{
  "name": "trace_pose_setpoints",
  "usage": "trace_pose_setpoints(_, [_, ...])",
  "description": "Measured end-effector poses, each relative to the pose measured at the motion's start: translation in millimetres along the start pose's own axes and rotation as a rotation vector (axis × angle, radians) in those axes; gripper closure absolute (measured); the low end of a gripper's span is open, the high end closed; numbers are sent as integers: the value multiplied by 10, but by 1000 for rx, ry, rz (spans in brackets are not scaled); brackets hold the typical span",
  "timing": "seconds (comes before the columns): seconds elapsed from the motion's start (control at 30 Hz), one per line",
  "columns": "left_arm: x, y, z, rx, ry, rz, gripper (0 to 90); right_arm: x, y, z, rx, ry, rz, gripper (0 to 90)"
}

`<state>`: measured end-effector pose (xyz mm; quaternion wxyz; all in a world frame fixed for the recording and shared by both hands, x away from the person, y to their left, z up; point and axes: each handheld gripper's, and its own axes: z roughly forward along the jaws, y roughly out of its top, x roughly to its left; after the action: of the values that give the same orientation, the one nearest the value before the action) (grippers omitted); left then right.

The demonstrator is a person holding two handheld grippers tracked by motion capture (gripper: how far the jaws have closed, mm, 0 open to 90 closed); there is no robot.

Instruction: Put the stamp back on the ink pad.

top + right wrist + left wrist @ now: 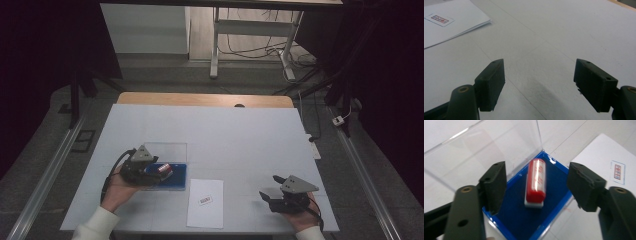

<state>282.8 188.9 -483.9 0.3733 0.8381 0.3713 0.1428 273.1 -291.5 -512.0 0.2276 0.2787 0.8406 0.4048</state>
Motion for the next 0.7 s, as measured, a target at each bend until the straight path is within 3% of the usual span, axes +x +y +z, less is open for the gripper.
trace_pose_setpoints(0.33, [-110,-379,-286,-80,27,-36,305,-15,-6,-18,-6,-7,13,247])
trace_pose_setpoints(0.7, [-159,-619,-396,-77,24,-71,305,-30,-2,-30,-8,-25,9,247])
